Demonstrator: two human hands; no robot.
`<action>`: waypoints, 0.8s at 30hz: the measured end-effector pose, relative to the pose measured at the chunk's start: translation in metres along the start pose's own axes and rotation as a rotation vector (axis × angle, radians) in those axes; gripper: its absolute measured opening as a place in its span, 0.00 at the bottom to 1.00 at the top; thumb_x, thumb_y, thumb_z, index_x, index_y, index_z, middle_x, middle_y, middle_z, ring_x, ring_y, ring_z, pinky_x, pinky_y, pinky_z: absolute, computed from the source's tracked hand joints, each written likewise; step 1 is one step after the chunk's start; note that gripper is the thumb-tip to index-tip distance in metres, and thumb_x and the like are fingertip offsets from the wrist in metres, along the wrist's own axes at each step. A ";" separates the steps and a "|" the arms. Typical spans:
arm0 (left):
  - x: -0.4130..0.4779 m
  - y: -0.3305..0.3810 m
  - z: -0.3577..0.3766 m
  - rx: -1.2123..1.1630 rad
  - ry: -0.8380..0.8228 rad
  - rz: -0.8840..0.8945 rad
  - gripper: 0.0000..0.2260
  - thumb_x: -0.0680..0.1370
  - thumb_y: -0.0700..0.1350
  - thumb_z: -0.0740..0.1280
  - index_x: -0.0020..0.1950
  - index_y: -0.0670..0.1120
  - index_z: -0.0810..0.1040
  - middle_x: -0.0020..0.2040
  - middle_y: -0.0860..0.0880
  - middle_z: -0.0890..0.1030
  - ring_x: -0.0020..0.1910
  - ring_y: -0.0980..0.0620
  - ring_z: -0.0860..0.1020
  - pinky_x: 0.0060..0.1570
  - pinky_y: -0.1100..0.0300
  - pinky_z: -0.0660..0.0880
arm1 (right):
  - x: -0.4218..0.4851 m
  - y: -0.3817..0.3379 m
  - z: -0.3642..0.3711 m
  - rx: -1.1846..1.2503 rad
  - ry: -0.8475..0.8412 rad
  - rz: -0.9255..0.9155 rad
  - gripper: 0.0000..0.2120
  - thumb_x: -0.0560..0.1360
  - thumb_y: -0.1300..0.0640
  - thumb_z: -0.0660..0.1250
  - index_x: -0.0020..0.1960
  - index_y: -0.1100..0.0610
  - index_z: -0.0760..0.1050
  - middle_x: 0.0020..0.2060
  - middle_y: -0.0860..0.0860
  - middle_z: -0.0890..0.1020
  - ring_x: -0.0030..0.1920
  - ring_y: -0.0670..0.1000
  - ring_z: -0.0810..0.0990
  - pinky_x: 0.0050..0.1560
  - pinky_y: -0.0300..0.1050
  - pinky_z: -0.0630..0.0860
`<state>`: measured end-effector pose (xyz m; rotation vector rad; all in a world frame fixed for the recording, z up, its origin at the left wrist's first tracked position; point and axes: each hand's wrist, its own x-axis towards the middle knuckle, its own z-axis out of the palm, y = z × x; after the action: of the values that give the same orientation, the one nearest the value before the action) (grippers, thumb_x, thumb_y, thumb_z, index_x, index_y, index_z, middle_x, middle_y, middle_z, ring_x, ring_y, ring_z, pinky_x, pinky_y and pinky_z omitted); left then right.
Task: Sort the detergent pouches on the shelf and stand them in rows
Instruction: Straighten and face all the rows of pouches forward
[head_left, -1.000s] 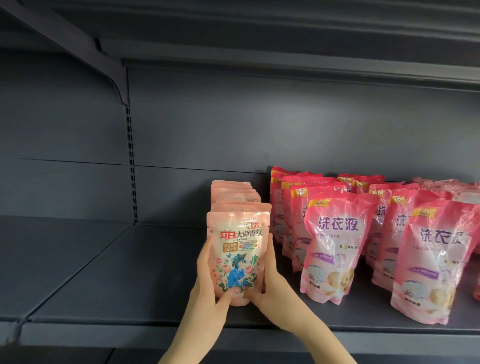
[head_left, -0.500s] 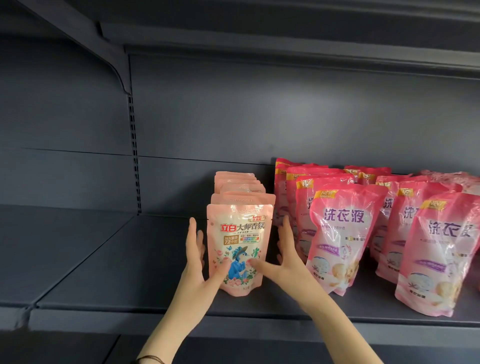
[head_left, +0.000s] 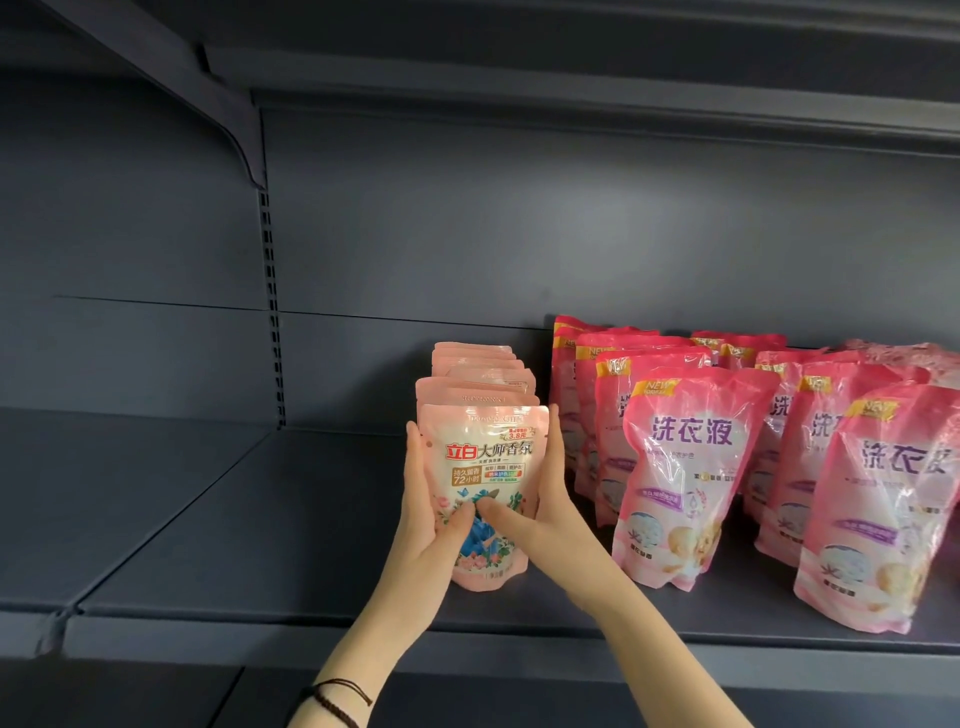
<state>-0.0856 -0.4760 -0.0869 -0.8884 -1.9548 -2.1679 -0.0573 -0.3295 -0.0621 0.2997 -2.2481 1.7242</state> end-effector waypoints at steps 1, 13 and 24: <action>0.000 0.001 0.000 -0.001 0.000 -0.007 0.38 0.77 0.45 0.65 0.58 0.86 0.47 0.67 0.73 0.60 0.62 0.74 0.68 0.48 0.73 0.74 | 0.000 0.000 0.000 0.009 0.004 0.004 0.53 0.75 0.64 0.69 0.73 0.36 0.31 0.67 0.37 0.70 0.64 0.39 0.74 0.64 0.45 0.74; 0.026 0.009 -0.014 -0.131 -0.030 -0.219 0.55 0.56 0.79 0.63 0.78 0.58 0.52 0.73 0.54 0.69 0.68 0.53 0.72 0.65 0.51 0.71 | 0.003 0.015 0.009 0.037 0.050 0.070 0.51 0.75 0.62 0.69 0.74 0.35 0.34 0.55 0.25 0.72 0.53 0.28 0.76 0.47 0.30 0.77; 0.022 0.008 -0.008 -0.151 -0.015 -0.255 0.31 0.71 0.69 0.54 0.70 0.55 0.68 0.61 0.51 0.80 0.50 0.58 0.82 0.37 0.66 0.78 | 0.000 0.010 0.013 0.031 0.036 0.074 0.49 0.76 0.62 0.68 0.76 0.38 0.35 0.61 0.34 0.73 0.55 0.30 0.77 0.44 0.29 0.77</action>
<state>-0.1028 -0.4785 -0.0694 -0.7086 -2.0321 -2.4834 -0.0619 -0.3394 -0.0742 0.1929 -2.2353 1.7875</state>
